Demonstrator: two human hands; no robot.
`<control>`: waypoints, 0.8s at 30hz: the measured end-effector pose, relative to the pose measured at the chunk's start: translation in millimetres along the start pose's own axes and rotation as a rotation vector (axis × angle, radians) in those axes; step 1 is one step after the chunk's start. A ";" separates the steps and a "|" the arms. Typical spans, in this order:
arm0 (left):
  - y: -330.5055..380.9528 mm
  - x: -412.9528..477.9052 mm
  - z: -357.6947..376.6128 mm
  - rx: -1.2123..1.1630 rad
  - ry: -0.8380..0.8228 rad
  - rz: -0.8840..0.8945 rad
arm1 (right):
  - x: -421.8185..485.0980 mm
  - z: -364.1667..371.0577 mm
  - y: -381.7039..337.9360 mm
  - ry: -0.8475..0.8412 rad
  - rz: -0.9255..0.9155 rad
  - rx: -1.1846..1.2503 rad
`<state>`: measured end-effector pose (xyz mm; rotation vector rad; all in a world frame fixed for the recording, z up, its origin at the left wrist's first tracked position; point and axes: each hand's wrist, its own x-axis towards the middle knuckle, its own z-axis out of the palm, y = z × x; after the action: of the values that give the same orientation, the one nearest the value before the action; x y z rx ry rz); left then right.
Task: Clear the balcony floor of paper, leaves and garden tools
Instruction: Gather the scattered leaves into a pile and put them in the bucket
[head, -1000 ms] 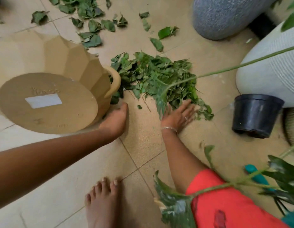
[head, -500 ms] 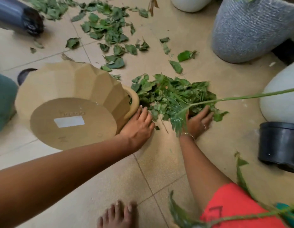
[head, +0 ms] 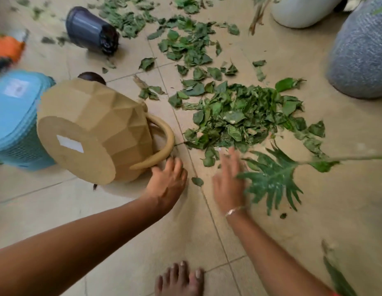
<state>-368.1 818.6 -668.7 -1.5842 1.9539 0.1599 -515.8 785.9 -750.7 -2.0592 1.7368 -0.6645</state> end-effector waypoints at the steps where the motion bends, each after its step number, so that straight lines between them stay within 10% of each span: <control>1: -0.6 -3.2 3.9 -0.006 -0.011 -0.032 | -16.1 7.7 -8.9 -0.074 -0.202 -0.037; 6: -6.6 -16.9 21.5 -0.047 -0.076 -0.135 | -3.5 30.1 -15.4 -0.505 -0.817 -0.399; 12: -8.6 -54.9 55.7 -0.518 0.038 -0.250 | 73.8 -7.8 12.5 -0.346 -0.392 -0.398; 18: -29.1 -71.6 101.2 -0.667 0.083 -0.634 | 3.6 14.9 -37.8 -0.354 -0.407 -0.015; 24: -30.6 -64.3 114.7 -0.738 0.194 -0.673 | 26.1 27.9 -130.8 -0.394 0.872 1.025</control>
<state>-290.2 916.7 -719.0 -2.7348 1.4361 0.4994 -390.2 782.6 -697.7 -0.5983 1.3837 -0.5919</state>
